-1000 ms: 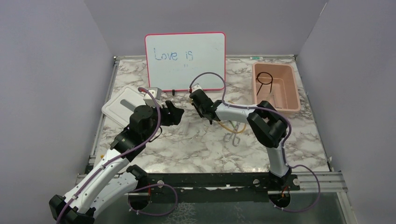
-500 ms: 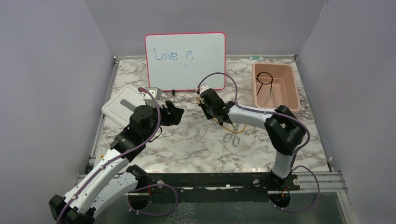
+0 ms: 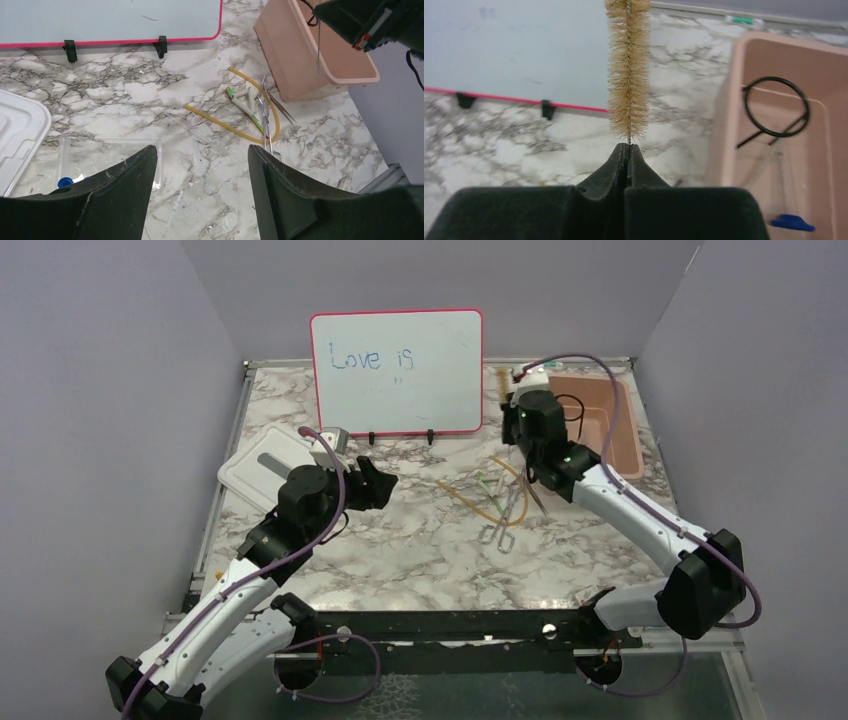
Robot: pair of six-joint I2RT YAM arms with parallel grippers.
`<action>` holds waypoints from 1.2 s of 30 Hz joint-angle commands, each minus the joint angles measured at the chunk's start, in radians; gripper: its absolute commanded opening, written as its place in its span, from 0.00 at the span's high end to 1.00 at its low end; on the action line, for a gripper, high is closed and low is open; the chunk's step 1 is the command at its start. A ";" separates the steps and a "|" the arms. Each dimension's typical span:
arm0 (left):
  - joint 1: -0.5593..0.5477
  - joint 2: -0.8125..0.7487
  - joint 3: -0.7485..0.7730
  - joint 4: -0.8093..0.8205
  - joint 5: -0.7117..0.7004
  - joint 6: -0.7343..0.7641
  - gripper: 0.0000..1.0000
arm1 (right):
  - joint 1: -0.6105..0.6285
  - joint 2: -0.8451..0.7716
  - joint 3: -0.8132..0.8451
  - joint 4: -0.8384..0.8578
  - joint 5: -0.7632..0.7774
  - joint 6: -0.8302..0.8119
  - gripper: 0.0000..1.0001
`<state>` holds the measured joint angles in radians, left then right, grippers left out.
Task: Organize the chemistry lab equipment
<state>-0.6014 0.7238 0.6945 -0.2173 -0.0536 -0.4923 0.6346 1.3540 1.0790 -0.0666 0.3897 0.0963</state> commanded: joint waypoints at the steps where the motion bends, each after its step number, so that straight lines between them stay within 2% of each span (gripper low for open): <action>1: 0.006 0.002 -0.010 0.055 0.052 0.008 0.30 | -0.177 -0.032 0.049 -0.098 0.074 0.084 0.99; 5: 0.006 0.010 -0.012 0.058 0.078 0.009 0.30 | -0.338 -0.031 0.070 -0.147 0.067 0.120 0.99; 8: 0.006 0.017 -0.013 0.062 0.087 0.007 0.30 | -0.426 -0.007 0.050 -0.124 0.034 0.047 0.99; 11: 0.006 0.028 -0.015 0.065 0.094 0.008 0.30 | -0.464 0.022 0.022 -0.065 0.075 -0.031 0.99; 14: 0.006 0.041 -0.018 0.065 0.097 0.008 0.30 | -0.534 0.056 0.017 -0.040 0.005 -0.071 0.99; 19: 0.006 0.079 -0.012 0.081 0.113 0.013 0.30 | -0.623 0.192 0.050 -0.071 -0.051 -0.153 0.99; 26: 0.006 0.159 0.043 0.132 0.171 0.034 0.30 | -0.668 0.356 0.077 -0.095 -0.002 -0.217 0.99; 30: 0.006 0.197 0.085 0.147 0.192 0.051 0.30 | -0.668 0.366 0.069 -0.059 0.039 -0.203 0.88; 34: 0.007 0.204 0.091 0.150 0.189 0.053 0.30 | -0.668 0.348 0.093 -0.089 0.060 -0.157 0.71; 36: 0.006 0.196 0.084 0.152 0.187 0.055 0.30 | -0.667 0.321 0.098 -0.107 0.052 -0.130 0.68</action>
<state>-0.6014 0.9302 0.7593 -0.1062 0.1074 -0.4576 -0.0277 1.7245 1.1343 -0.1619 0.4065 -0.0818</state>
